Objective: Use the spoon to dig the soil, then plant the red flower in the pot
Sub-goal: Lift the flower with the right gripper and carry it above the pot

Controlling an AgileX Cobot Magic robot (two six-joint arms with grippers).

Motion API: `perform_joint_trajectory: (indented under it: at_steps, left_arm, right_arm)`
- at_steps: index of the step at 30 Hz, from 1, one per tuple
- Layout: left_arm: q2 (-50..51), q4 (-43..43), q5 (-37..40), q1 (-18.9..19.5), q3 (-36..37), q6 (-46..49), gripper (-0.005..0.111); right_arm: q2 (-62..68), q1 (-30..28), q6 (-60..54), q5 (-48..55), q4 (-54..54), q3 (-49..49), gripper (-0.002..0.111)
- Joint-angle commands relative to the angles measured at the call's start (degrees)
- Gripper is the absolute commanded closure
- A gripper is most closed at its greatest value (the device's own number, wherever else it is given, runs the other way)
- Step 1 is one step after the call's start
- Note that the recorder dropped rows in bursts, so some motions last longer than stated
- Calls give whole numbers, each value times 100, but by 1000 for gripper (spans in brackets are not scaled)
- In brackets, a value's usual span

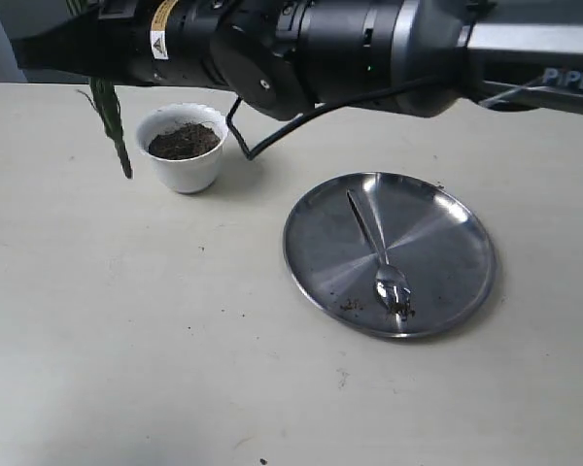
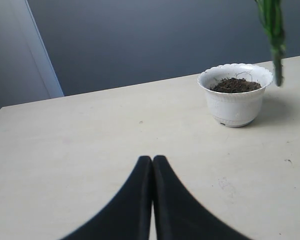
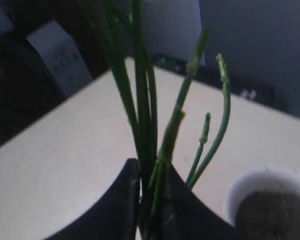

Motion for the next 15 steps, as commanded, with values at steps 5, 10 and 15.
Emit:
perform_joint_trajectory:
  at_steps: [5,10,15]
  left_arm:
    - [-42,-6,-25,17,11,-14,106]
    - [-42,-6,-25,17,11,-14,106]
    - [-42,-6,-25,17,11,-14,106]
  right_arm:
    - [776,-865,-933,-2321,978,2,109]
    - [985,-1020,-1669,-2328,1441,-213,109]
    - [1321,-1053,-1902,-2315,1347,-668,109]
